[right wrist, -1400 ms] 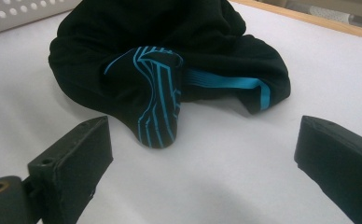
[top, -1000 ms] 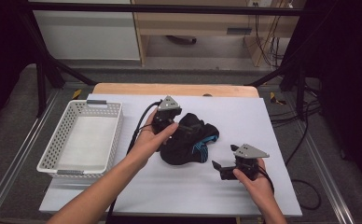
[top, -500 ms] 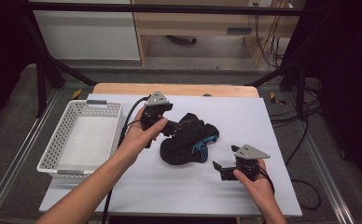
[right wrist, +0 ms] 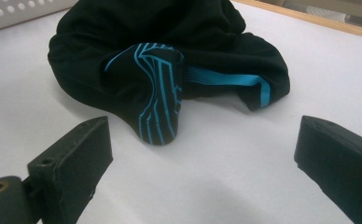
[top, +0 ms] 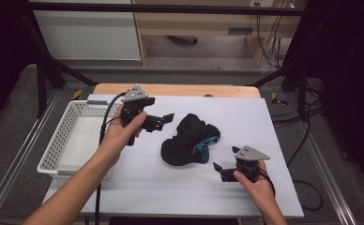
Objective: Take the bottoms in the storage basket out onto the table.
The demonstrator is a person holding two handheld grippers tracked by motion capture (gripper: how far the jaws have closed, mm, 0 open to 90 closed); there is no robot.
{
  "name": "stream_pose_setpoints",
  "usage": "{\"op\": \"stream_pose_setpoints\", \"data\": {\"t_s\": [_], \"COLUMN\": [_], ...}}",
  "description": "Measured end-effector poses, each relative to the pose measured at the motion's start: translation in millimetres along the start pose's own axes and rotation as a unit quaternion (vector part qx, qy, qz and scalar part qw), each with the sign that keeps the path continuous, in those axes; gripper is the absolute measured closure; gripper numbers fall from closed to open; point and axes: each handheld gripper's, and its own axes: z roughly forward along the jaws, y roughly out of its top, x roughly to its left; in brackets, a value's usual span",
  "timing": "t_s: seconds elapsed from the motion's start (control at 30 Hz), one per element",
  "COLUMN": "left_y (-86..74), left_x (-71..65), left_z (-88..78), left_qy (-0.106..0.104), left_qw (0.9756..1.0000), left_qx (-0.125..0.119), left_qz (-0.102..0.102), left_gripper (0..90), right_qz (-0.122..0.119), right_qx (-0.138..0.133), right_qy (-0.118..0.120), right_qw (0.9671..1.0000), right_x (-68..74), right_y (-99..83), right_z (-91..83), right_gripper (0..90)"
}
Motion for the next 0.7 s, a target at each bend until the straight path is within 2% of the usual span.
{"op": "stream_pose_setpoints", "data": {"t_s": [0.27, 0.53, 0.7], "left_y": [-1.8, -14.7, -20.0], "left_x": [20.0, 36.3, 43.7], "left_z": [-33.4, -59.8, -77.0], "left_qy": [0.029, 0.050, 0.074], "left_qw": [0.9995, 0.9986, 0.9972], "left_qx": [-0.007, -0.011, -0.011], "left_qz": [-0.006, -0.014, -0.003], "left_gripper": [5.3, 5.2, 5.2], "right_qz": [0.001, 0.005, 0.016], "right_qx": [-0.001, -0.005, -0.011], "right_qy": [0.000, -0.006, -0.010], "right_qw": [1.0000, 1.0000, 0.9998], "right_x": [-0.3, -3.8, -7.1], "right_y": [0.3, -0.4, -0.2], "right_z": [-0.2, -4.4, -6.6], "right_gripper": [4.7, 4.7, 4.7]}}
